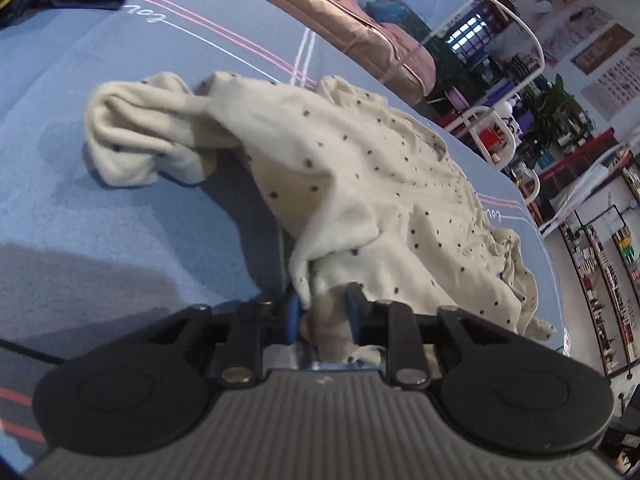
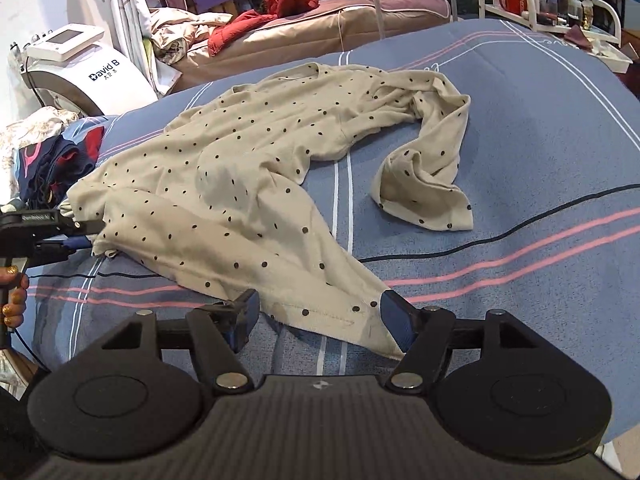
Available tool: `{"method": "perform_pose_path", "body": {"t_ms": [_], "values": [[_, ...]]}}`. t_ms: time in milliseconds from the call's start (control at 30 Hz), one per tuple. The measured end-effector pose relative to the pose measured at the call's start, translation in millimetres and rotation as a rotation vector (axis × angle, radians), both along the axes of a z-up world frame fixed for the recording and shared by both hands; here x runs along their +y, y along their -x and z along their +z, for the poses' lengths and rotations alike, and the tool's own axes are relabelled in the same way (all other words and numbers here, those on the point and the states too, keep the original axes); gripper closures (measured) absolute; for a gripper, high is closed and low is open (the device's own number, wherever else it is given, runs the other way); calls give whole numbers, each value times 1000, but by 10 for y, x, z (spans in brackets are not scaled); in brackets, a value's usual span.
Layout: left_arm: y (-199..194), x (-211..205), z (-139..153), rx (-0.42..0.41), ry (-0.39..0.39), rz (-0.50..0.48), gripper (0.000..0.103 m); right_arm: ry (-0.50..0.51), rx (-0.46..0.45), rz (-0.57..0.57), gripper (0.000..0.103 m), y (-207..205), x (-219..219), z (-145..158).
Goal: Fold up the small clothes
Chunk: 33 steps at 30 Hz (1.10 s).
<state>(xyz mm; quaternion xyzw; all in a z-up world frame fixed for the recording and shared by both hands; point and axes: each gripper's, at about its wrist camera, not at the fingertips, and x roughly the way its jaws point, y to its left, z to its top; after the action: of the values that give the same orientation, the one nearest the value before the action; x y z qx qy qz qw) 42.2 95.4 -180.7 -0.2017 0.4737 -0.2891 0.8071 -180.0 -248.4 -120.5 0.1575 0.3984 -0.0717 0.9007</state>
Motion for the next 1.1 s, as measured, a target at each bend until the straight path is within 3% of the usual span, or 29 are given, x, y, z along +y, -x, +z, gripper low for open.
{"method": "perform_pose_path", "body": {"t_ms": [67, 100, 233, 333, 467, 567, 700, 767, 833, 867, 933, 967, 1000, 1100], "values": [[29, -146, -5, -12, 11, -10, 88, 1, 0, -3, 0, -8, 4, -1], [45, -205, 5, -16, 7, -7, 95, 2, -1, -4, 0, -6, 8, 3], [112, -182, 193, -39, 17, -7, 99, 18, 7, -5, 0, 29, 7, 21], [198, 146, 551, -81, 25, 8, 99, 54, 18, 0, 0, 62, 2, 29], [439, 688, 1051, -112, -83, -39, 99, 57, 39, 26, 0, 47, -3, -19], [547, 1037, 1049, -17, -127, -18, 99, 47, 49, 65, 0, -9, 35, -55], [541, 1234, 740, 69, -215, 50, 80, 14, 56, 106, 0, -101, 117, -100], [525, 1210, 616, 78, -214, 46, 70, 3, 58, 127, 0, -118, 166, -109], [522, 1148, 504, 79, -202, 18, 47, 18, 67, 135, 0, -106, 209, -126], [525, 1072, 457, 64, -215, 9, 45, 13, 63, 138, 0, -96, 215, -137], [528, 969, 340, 52, -274, 4, 44, -12, 55, 147, 11, -98, 230, -162], [530, 912, 293, 54, -304, 7, 44, -6, 56, 148, 36, -106, 246, -166], [531, 886, 286, 42, -301, 14, 44, 15, 59, 142, 70, -110, 266, -158], [511, 775, 307, 52, -274, -11, 45, 25, 68, 134, 95, -65, 239, -98]]}}
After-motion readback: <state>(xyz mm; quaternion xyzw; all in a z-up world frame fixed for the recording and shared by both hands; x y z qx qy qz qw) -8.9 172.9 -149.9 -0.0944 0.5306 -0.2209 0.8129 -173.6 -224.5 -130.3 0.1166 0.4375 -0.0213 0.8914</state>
